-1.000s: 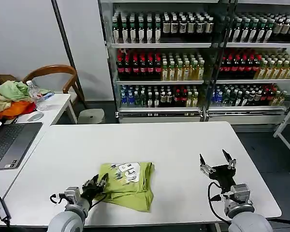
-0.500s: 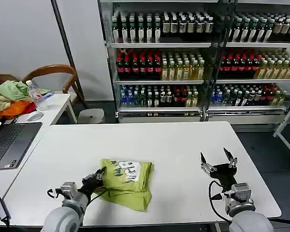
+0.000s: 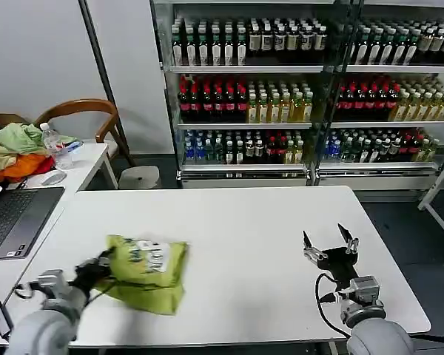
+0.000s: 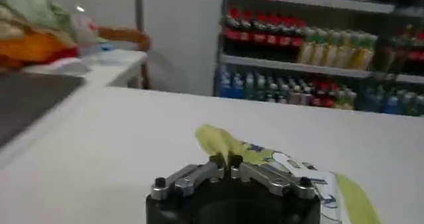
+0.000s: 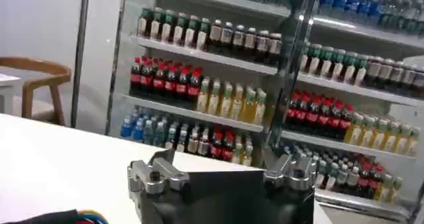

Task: Fold and organize the clothes.

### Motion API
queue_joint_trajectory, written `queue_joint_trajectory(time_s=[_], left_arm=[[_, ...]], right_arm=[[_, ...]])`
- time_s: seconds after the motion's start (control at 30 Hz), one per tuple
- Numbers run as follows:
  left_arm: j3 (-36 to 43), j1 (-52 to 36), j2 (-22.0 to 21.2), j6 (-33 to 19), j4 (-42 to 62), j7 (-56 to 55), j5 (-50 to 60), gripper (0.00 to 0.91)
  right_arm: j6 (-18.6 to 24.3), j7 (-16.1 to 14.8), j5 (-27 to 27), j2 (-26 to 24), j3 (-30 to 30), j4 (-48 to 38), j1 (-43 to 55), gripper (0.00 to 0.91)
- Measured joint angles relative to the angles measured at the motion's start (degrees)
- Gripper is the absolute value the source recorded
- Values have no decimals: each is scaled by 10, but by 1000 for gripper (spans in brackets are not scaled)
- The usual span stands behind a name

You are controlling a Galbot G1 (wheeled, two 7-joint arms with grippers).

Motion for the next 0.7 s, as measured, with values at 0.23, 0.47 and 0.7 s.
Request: queue_joint_trajectory(time_s=[0.23,0.47,0.7], left_arm=[[-111,43,62,15,-5,7,-7,50],[-122,44,64,20,-54,-6,21,50],[24,37,-21,18,-103,-15,112,50]], right_arm=[[1,0,0,3,-14,0,9,907],[1,0,-5,6,-20,4,7,907],[1,0,-11,11,-19,4,2,907]])
